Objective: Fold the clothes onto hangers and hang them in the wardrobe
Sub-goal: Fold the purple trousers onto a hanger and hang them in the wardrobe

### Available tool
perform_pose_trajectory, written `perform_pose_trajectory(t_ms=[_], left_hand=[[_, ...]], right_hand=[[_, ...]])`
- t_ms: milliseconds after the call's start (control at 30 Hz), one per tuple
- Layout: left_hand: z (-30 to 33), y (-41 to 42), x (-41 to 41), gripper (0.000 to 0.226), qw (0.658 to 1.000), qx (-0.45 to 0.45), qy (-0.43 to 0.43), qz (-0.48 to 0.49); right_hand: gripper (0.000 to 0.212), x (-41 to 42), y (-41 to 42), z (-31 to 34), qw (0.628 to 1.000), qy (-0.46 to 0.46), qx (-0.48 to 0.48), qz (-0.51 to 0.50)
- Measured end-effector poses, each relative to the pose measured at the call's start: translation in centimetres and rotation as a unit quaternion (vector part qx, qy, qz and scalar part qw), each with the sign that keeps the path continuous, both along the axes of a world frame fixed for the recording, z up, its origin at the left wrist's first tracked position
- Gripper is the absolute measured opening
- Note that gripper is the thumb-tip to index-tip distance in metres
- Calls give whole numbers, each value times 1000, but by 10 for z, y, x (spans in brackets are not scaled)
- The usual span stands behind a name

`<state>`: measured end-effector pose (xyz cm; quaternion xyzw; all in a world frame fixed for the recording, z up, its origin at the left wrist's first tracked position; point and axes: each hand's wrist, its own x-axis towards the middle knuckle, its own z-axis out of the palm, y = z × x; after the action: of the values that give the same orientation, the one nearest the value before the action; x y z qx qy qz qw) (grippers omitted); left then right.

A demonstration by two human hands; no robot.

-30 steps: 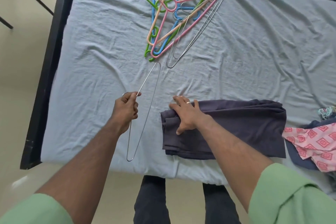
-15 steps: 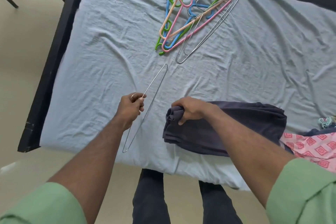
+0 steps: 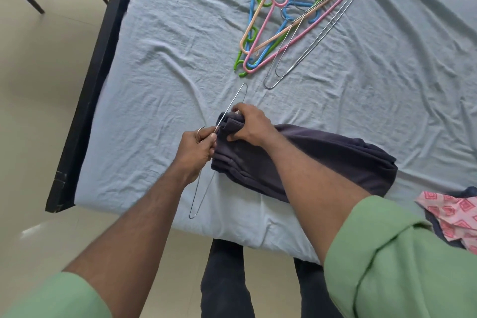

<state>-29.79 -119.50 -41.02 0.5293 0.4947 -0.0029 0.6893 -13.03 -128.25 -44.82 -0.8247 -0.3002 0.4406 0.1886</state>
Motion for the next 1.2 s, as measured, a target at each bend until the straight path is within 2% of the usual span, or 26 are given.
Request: perform_pose_trajectory(t_ms=[67,133,167,200,267,333,367,400,500,567,600,667,733,767,833,867,900,967,1000,1033,1133,1200], left_hand=[[1,-5,0,22,1000,-7,2,15],[4,-15,5,21,1000,1,-4,11],[6,-22,8,20,1000,7,-7,1],[8,-28,12,19,1000,12,-10,-6],[13,-41,20,21,999,33,-14,-29],[20,-53,26,28,997,57,-13,-56],[26,-57,30,31,996,55,-11,-69],[29,-61,32,32,996,43,-11,-80],[28,-66,30,38,987,43,0,-156],[29,-62,28,51,980,35,-1,-197],[31,-60,27,50,979,24,-16,-202],[34,-55,26,39,982,-16,-51,-181],[36,-50,31,34,992,-43,-28,-114],[34,-48,32,31,997,-18,6,-79],[22,-39,35,19,983,136,112,-55],[17,-34,35,25,961,213,162,-73],[9,-29,34,44,946,243,197,-86],[-2,-22,32,88,963,136,216,-88],[-7,-22,31,99,968,72,219,-94],[-12,-23,31,103,970,43,217,-99],[-34,-24,30,109,968,74,220,-90],[-31,-30,35,93,978,33,199,-47]], right_hand=[[81,-8,-9,13,992,-95,14,-79],[66,-20,-22,26,966,-197,41,-165],[55,-27,-29,30,953,-206,66,-212],[49,-33,-34,35,946,-165,100,-259],[50,-42,-44,45,927,42,176,-328],[51,-50,-51,55,893,230,226,-314],[50,-53,-55,57,886,274,232,-293],[48,-55,-58,58,890,284,227,-276],[47,-58,-69,50,918,214,203,-263],[50,-55,-78,43,896,247,207,-304],[56,-53,-81,41,883,269,209,-323],[69,-53,-83,36,869,287,193,-353],[61,-58,-80,32,865,291,162,-375],[46,-60,-77,29,870,284,141,-377],[21,-63,-72,27,879,262,109,-384],[16,-63,-70,26,873,260,102,-400],[14,-62,-69,26,863,263,99,-419],[11,-59,-69,27,843,277,101,-449],[10,-58,-69,28,835,289,106,-456],[11,-57,-69,27,830,296,111,-460],[13,-60,-63,21,830,278,110,-471],[18,-65,-54,18,820,257,106,-501]])
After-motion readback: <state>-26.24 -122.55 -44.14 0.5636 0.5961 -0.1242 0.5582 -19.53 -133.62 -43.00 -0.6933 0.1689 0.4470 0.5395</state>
